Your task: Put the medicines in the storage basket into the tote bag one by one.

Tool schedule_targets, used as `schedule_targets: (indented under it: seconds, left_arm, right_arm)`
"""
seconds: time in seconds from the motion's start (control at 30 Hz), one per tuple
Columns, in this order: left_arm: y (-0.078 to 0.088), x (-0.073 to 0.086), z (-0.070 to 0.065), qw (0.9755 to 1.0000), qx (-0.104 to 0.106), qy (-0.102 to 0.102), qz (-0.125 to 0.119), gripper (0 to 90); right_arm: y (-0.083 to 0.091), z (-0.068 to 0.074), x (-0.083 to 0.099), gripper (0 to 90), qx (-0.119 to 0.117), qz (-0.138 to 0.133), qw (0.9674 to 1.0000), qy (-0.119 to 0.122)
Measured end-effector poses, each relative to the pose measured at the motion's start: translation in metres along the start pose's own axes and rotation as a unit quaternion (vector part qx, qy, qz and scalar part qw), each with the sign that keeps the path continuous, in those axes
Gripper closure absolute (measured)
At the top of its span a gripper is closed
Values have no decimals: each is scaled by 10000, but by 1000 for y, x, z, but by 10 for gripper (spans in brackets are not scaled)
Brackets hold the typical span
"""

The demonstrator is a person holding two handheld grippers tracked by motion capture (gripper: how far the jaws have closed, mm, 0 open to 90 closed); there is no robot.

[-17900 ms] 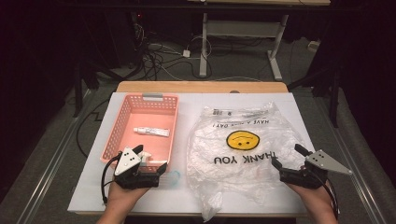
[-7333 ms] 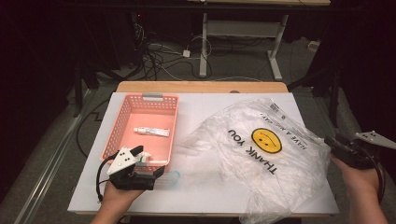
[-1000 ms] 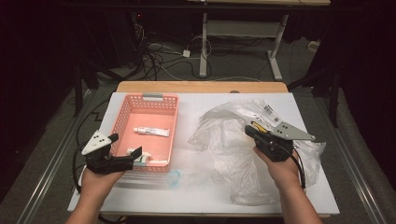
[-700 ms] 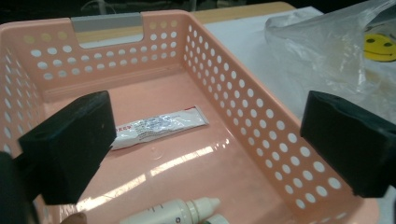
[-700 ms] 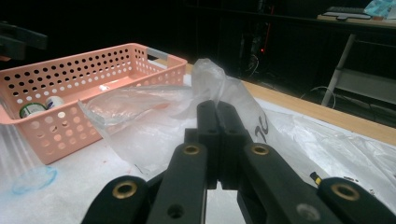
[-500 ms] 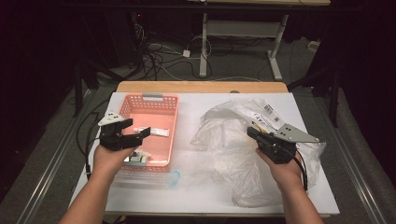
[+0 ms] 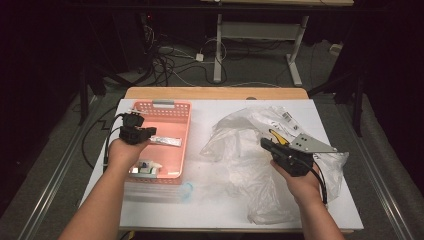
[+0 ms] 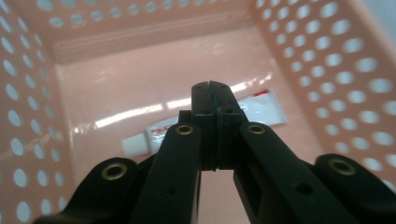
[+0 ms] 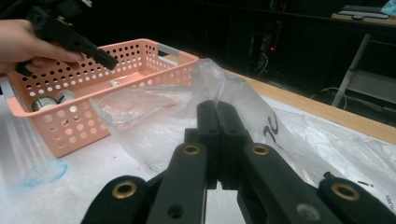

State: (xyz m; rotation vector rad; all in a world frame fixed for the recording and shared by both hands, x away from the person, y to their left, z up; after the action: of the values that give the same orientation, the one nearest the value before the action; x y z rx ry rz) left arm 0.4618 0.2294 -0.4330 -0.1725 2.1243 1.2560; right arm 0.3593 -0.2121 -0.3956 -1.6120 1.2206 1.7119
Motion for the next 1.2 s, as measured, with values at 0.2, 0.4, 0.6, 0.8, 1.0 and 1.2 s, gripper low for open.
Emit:
schedule_targets:
  seconds: [0.2,0.4,0.6,0.8,1.0,1.2]
  left_arm:
    - [-20,-4,16,9982,-347,249,428,880]
    - [-35,-6,17,9964,-574,86,625,878]
    - [-40,-8,17,9923,-828,-2,918,879]
    - [-36,-5,14,9902,-796,-13,1152,880]
    - [-30,-1,11,9883,-602,-67,1400,880]
    - [-32,4,3,9843,-280,-249,1723,880]
  right_arm:
    - [3,0,-2,900,16,-43,10000,8]
    - [3,0,-1,900,-18,-54,10000,19]
    - [3,1,0,900,-13,-23,10000,41]
    - [3,1,0,900,-14,-23,10000,74]
    - [3,4,-1,900,-46,-20,9999,91]
    - [4,5,-1,900,-54,-42,9999,115]
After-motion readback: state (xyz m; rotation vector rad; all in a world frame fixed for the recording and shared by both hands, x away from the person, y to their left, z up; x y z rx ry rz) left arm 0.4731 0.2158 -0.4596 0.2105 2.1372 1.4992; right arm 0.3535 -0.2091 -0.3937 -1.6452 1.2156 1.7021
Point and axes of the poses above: each handheld gripper's, and its own axes: y roughly backward along the jaws, x roughly out of its underside, z roughly to its left, the point moved 2 cm from there along -y, roughly forward along the jaws, and after that the axes turned 13 degrees about x, right-handed, at the moved point
